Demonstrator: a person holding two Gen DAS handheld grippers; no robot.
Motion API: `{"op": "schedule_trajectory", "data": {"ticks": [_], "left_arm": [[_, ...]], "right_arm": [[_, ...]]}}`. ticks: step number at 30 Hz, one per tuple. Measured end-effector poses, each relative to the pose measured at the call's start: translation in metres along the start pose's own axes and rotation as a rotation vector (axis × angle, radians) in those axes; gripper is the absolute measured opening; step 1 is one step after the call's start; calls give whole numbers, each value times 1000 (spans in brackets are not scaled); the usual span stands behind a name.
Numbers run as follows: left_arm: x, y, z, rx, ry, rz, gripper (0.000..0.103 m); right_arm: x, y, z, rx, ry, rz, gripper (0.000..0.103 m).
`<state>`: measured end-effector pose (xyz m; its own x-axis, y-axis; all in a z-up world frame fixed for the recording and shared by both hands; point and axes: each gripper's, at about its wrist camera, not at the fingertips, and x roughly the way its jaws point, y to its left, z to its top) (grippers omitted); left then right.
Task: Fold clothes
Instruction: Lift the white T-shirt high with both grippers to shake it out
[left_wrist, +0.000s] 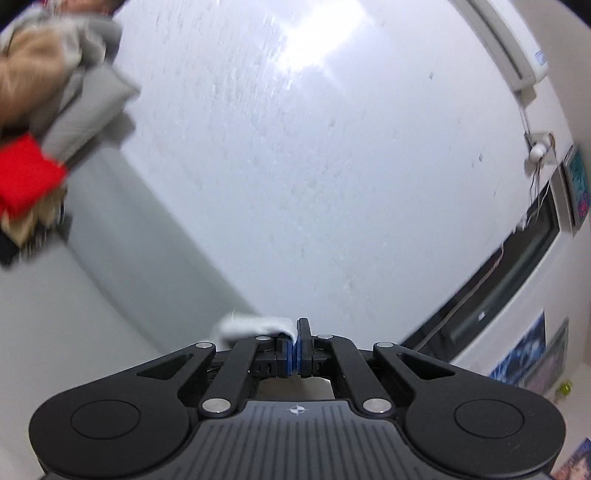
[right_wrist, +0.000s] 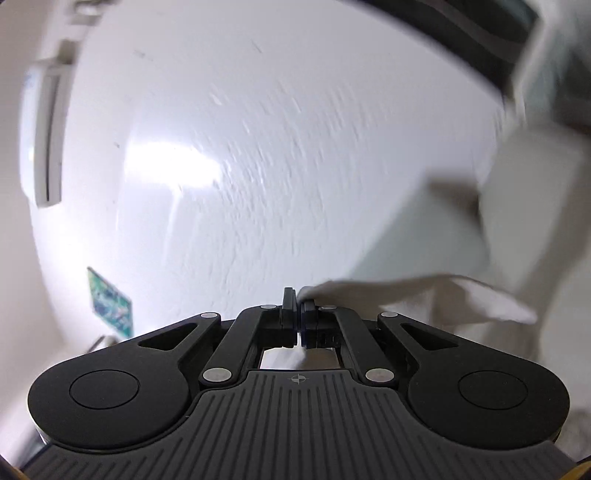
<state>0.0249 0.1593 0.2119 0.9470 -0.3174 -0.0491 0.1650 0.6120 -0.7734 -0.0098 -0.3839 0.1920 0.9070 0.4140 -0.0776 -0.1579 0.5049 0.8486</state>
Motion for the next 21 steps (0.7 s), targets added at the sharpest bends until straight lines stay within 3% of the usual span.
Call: {"op": "schedule_trajectory", "data": {"ticks": [2,4,5,7,10,15,21], "left_arm": [[-14,-21,12,29,-35,-45,0],[-28,-42,16,82,-63,-103,0],[-37,-53,14,140,-102,-109,0],[-47,-71,12,238,-143,-63,0],[-58,-74,10,176,-102,-129,0],[-97,-93,-2,216,-154,-203,0],[-104,-112,-5,266,-170,-255,0]], "right_arm": [[-15,24,12,-48,-7,-25,1],[-20,57,8,-124,-56,12,1],[-29,68,7,-173,-85,23,1],[-38,82,8,-249,-81,-40,1],[-66,90,9,-228,-100,0,1],[-147,123,15,-290,-182,42,1],[-163,149,4,-372,-247,40,1]]}}
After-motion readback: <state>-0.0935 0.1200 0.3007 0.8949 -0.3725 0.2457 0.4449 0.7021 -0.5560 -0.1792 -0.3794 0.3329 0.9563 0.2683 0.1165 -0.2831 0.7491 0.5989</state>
